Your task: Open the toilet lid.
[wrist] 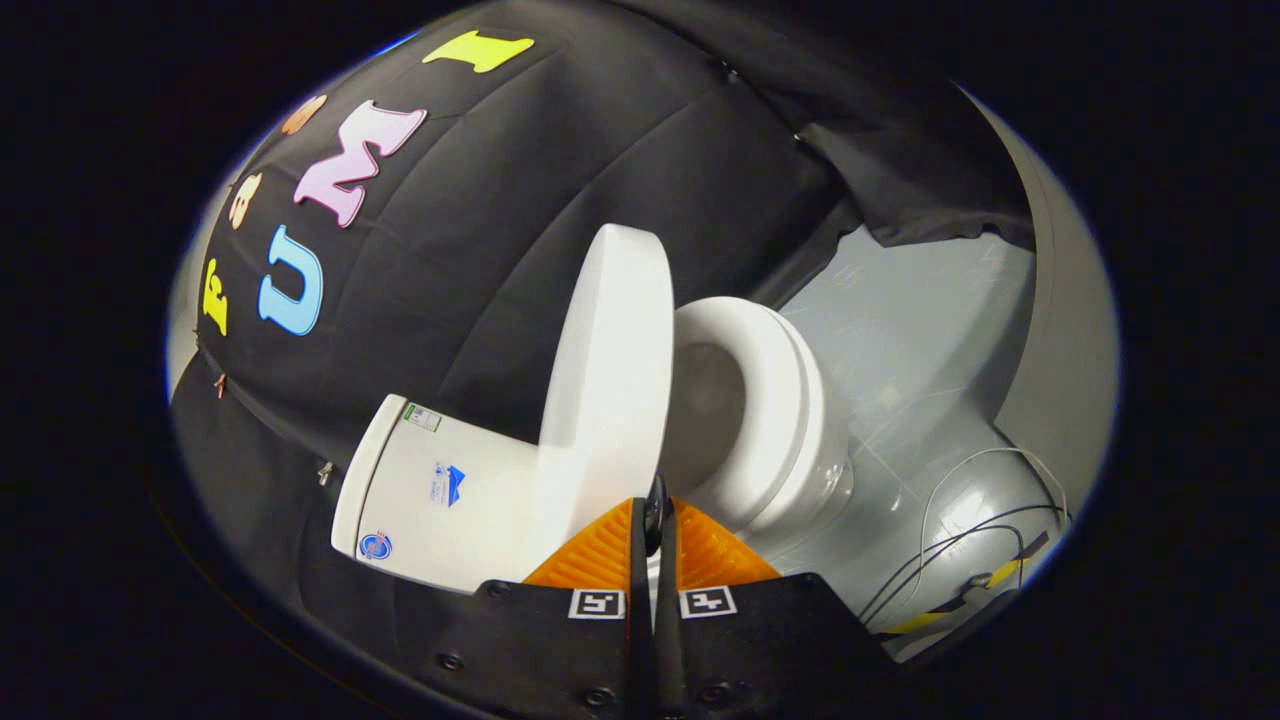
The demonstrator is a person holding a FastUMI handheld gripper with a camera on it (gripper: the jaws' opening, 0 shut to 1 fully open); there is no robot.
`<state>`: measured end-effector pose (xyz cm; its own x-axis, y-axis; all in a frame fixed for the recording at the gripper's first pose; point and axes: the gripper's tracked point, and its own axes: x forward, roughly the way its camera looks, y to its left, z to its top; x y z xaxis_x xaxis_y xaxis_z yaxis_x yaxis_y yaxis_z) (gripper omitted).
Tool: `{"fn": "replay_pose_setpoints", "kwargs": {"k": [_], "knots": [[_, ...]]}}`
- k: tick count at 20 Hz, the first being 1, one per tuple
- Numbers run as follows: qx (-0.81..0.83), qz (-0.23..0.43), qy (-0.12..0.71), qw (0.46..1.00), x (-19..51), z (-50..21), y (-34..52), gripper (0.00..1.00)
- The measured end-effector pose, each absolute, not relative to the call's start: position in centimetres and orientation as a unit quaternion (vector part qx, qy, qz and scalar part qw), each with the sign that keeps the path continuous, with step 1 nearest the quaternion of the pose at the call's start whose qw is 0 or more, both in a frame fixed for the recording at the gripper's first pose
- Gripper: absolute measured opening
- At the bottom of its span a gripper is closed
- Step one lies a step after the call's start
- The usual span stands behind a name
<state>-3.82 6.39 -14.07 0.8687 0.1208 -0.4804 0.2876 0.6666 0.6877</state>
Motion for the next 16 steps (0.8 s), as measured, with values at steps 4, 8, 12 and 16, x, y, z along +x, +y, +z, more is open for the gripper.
{"fn": "replay_pose_setpoints", "kwargs": {"k": [4, 8, 12, 16], "knots": [[0.363, -0.056, 0.251, 0.896, -3.6, -11.5, 8.1, 0.06], [0.325, -0.062, 0.25, 0.91, -3.6, -8.7, 9.8, 0.06], [0.305, -0.057, 0.248, 0.918, -3.1, -6.7, 11.9, 0.06], [0.316, -0.057, 0.252, 0.913, -3.0, -5.8, 12.8, 0.06]]}}
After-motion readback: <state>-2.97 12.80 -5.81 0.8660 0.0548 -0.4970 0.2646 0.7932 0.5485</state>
